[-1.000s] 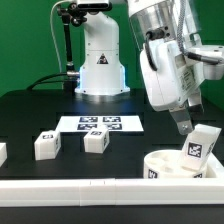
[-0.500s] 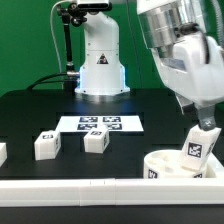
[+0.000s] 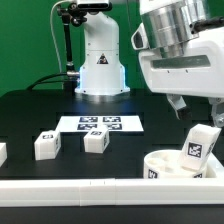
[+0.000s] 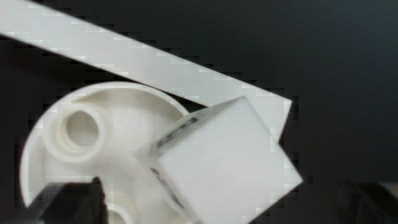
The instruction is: Assemble stool
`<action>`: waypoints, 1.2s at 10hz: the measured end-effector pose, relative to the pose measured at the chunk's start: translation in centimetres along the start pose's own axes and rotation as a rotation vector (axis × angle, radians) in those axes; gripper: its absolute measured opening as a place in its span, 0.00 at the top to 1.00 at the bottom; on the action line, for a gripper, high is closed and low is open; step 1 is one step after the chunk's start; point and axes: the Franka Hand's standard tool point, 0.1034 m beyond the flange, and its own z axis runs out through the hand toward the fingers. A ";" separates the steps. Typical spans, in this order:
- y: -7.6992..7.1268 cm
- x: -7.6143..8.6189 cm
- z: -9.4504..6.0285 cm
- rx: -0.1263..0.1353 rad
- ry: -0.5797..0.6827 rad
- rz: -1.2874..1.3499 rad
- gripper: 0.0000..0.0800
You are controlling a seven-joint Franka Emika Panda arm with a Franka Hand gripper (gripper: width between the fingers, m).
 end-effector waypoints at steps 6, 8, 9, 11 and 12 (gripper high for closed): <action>0.3 -0.6 0.1 -0.093 0.032 -0.607 0.19; 0.4 -0.4 0.1 -0.096 0.026 -0.742 0.19; 0.4 -0.4 0.1 -0.097 0.024 -0.776 0.19; 0.4 -0.6 0.3 -0.117 0.024 -1.007 0.19; 0.4 -0.8 0.5 -0.141 0.025 -1.130 0.19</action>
Offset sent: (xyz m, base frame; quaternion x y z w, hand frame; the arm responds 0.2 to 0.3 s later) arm -0.0038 0.0033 0.0052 -0.0755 0.0081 -0.2810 0.9567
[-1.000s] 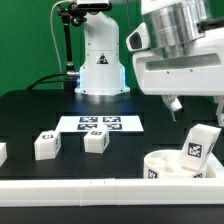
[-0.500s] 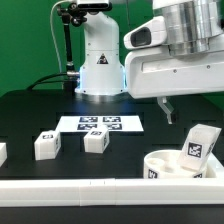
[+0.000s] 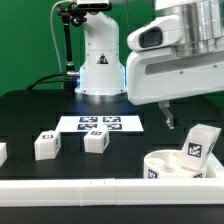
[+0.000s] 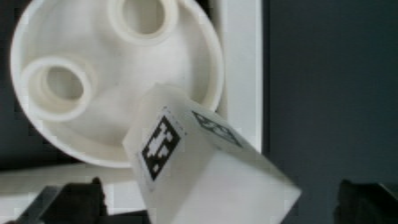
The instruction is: Assemble stool
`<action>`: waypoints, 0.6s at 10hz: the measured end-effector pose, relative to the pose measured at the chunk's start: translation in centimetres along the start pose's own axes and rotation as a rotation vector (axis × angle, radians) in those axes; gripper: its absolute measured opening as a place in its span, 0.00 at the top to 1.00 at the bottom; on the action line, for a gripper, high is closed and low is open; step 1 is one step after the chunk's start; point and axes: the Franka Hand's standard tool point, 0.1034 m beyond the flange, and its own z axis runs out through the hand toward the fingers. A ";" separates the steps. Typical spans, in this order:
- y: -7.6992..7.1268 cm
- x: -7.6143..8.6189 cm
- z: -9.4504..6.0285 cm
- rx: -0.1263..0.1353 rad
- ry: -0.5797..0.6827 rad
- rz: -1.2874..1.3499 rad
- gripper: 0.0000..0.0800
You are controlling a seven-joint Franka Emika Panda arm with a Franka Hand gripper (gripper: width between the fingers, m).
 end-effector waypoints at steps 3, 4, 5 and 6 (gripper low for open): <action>0.4 0.0 0.3 -0.026 -0.009 -0.272 0.19; 0.5 0.0 0.3 -0.026 -0.010 -0.331 0.19; 0.6 0.0 0.3 -0.026 -0.011 -0.379 0.19; 0.7 0.0 0.3 -0.027 -0.012 -0.467 0.19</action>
Offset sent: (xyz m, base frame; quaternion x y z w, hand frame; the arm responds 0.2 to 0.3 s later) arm 0.0000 0.0000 0.0000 0.0000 0.0000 -0.1938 0.9810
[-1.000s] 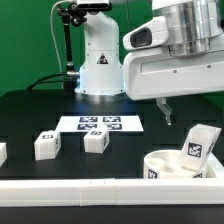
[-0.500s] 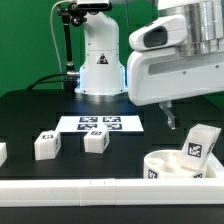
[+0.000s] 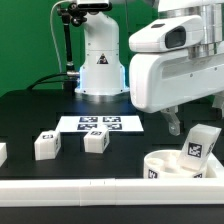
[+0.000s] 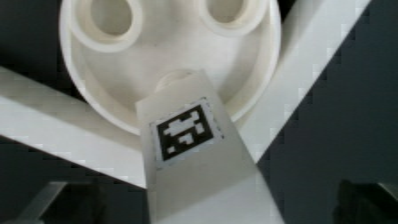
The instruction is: Assemble stool
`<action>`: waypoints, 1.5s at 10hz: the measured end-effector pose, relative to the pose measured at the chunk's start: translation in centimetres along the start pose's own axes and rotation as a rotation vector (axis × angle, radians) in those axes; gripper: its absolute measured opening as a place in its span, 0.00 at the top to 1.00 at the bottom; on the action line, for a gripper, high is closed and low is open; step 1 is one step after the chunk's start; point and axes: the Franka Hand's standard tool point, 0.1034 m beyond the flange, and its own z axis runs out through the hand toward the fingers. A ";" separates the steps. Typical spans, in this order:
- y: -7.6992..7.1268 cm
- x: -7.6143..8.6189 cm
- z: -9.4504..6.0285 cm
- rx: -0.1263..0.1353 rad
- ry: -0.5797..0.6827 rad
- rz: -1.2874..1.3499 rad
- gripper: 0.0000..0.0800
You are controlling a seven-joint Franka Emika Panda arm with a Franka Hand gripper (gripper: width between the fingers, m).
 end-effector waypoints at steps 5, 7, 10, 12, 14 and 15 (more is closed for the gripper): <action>0.7 0.7 0.3 -0.061 -0.016 -0.319 0.19; 0.7 0.8 0.7 -0.074 -0.009 -0.333 0.19; 0.8 0.8 1.2 -0.078 -0.004 -0.331 0.19; 1.0 0.6 1.3 -0.077 -0.007 -0.328 0.33; 1.0 0.6 1.3 -0.076 -0.007 -0.323 0.50; 1.0 0.6 1.3 -0.077 -0.006 -0.302 0.58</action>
Offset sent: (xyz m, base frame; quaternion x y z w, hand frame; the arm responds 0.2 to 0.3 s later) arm 0.0270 -0.0010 0.0015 -0.0431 -0.0011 -0.2598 0.9647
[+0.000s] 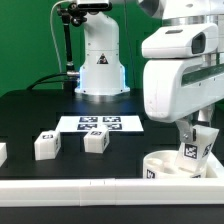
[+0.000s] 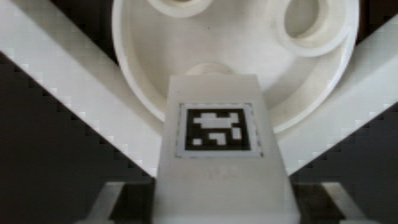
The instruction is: Assemble stool
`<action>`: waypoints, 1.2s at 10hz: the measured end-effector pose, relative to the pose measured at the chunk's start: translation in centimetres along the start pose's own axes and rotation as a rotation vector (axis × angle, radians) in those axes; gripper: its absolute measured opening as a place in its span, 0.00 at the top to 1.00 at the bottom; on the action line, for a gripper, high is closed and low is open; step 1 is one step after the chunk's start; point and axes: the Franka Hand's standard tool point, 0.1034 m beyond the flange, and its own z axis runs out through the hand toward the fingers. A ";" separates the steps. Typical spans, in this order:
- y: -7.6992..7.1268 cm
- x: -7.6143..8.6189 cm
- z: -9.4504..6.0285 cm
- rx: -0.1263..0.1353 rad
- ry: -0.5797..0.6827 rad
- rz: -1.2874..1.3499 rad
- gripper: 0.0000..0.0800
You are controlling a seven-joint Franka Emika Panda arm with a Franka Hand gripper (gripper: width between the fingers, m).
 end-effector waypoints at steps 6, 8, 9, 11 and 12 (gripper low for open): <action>0.6 -0.5 0.1 0.019 0.012 0.360 0.58; 0.8 -0.2 0.1 0.012 0.040 0.519 0.58; 0.9 -0.2 0.1 0.006 0.060 0.644 0.58; 0.7 -0.1 0.1 0.008 0.072 0.832 0.57; 0.7 -0.2 0.1 0.017 0.076 0.959 0.57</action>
Offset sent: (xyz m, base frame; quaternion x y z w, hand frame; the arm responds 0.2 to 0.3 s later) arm 0.0013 -0.0076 -0.0026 0.0408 0.0020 0.2320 0.9719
